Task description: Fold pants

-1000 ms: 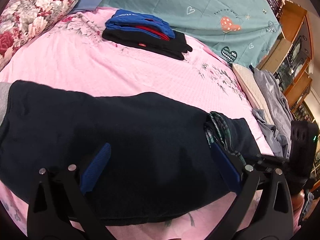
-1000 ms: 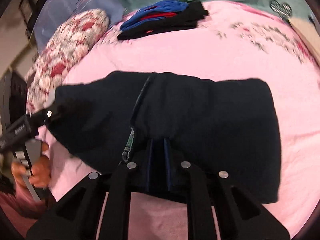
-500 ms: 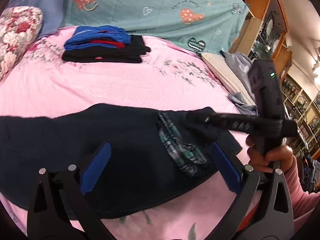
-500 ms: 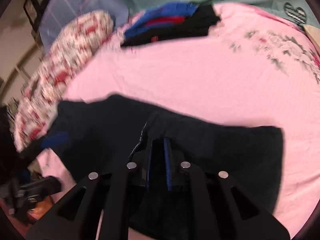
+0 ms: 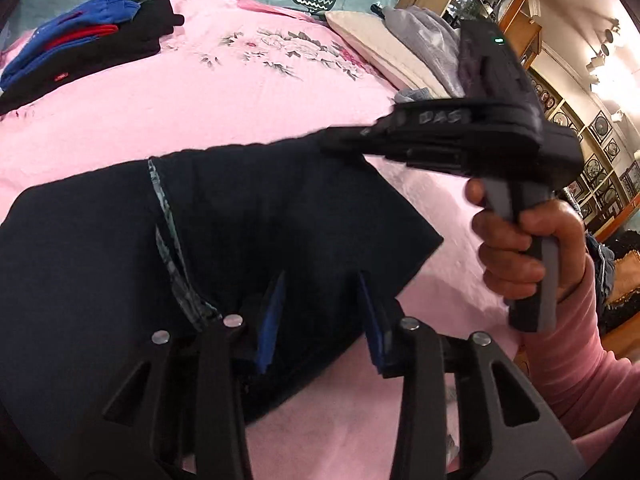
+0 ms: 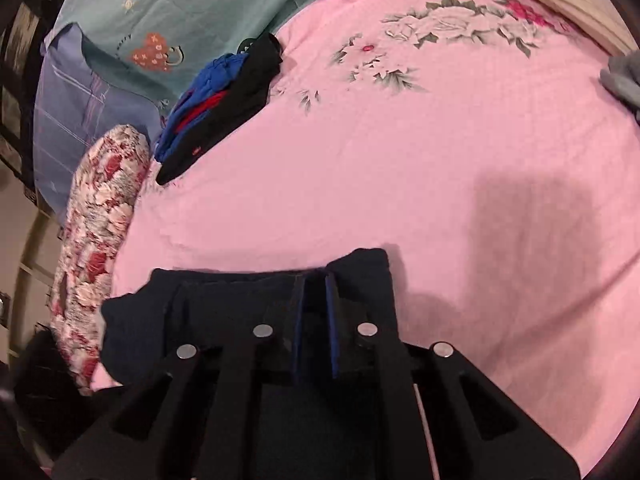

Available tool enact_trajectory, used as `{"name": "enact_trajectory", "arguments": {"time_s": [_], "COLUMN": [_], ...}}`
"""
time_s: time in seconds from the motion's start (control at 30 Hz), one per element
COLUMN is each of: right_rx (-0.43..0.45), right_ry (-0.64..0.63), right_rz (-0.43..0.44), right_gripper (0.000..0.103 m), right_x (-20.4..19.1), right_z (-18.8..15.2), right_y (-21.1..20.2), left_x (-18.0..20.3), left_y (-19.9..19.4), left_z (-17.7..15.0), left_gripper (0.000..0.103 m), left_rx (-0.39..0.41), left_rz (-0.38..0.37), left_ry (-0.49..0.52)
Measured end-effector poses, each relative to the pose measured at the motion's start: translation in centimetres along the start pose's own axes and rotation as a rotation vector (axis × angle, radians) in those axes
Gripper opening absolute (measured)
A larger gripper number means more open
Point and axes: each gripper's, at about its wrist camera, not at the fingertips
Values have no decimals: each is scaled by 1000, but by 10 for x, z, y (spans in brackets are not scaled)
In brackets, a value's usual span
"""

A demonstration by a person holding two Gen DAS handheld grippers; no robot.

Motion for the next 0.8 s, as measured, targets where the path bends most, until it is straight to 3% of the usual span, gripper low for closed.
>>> {"name": "enact_trajectory", "arguments": {"time_s": [0.07,0.13,0.2,0.23,0.33,0.4,0.47,0.6,0.63,0.7,0.8], "right_rx": [42,41,6,-34,-5,7,40,76,89,52,24], "right_ry": [-53,-79,-83,-59,-2,15,-44,-107,-110,-90,-74], "right_rz": [49,76,38,-23,20,13,23,30,11,-88,-150], "right_gripper": [16,16,18,18,16,18,20,21,22,39,38], "right_x": [-14,-23,-21,-11,5,-3,-19,-35,-33,-18,-10], "right_z": [-12,-29,-49,-62,-77,-73,-64,-29,-19,-1,1], "right_y": [-28,-45,-45,-37,-36,-45,-50,-34,-26,1,18], "left_x": [-3,-8,-11,-11,-8,-6,-7,-5,-7,-10,-14], "left_y": [-12,-23,-19,-16,-15,-20,-22,-20,-21,-21,-21], "left_z": [-3,-9,-15,-18,-21,-13,-15,-19,-20,-22,-24], "left_gripper": [38,45,48,48,48,49,49,49,49,49,49], "left_rx": [21,47,31,26,41,47,42,64,72,92,108], "left_rz": [-12,-34,-26,-19,4,-7,-14,0,-2,-14,-23], "left_ry": [-27,-52,-45,-36,-20,-26,-21,-26,-37,-64,-95]}}
Point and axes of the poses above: each gripper's, at about its wrist camera, not at the fingertips, and y roughly the way its jaws point, x to its right, z to its top, and after that the axes turned 7 degrees about z, right-handed
